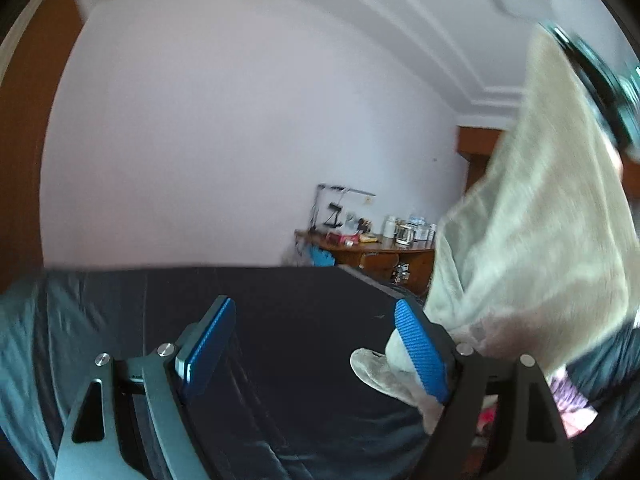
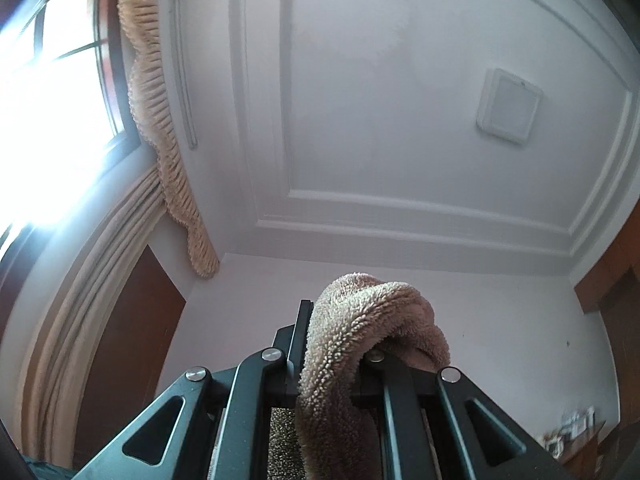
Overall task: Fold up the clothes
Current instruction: 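Lift the blanket high with both grippers, letting it hang unfolded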
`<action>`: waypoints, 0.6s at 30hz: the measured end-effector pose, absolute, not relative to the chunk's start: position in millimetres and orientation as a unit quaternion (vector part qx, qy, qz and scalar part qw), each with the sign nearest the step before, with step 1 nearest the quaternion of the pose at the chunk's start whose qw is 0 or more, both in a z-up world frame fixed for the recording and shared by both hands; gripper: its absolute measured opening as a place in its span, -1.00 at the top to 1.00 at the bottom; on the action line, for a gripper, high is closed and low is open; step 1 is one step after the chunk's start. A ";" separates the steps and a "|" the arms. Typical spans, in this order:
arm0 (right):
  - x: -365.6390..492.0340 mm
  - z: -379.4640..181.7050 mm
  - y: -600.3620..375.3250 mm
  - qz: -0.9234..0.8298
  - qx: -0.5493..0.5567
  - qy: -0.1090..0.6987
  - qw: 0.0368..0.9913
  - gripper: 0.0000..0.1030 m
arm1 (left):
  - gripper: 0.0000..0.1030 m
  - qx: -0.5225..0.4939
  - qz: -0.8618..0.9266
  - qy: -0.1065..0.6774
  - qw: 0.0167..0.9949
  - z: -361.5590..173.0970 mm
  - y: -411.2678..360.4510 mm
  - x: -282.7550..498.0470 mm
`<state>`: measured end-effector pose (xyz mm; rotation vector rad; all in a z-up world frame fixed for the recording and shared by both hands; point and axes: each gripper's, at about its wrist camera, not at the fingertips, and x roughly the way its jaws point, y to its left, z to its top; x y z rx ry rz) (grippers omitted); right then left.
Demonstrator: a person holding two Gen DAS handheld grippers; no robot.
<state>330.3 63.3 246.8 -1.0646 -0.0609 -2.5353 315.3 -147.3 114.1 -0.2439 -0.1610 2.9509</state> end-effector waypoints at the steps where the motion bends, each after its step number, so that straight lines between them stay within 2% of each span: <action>1: 338.4 252.4 64.3 -0.903 -0.384 -0.018 0.194 0.78 | -0.66 -0.075 0.992 -0.036 0.095 115.5 -138.4 319.5; 9: 388.3 282.1 45.9 -0.896 -0.420 0.040 0.141 0.78 | -0.68 -0.011 0.978 0.076 0.193 118.5 -77.7 360.9; 11: 391.6 287.3 45.7 -0.898 -0.414 0.040 0.141 0.78 | -0.74 0.009 0.971 0.098 0.217 119.5 -66.8 376.6; 13: 394.1 286.1 47.7 -0.900 -0.412 0.038 0.134 0.78 | -1.00 0.032 0.966 0.123 0.226 121.2 -54.8 390.4; 18: 394.3 286.2 44.7 -0.902 -0.412 0.042 0.118 0.78 | -1.00 0.057 0.955 0.171 0.234 122.8 -32.6 408.6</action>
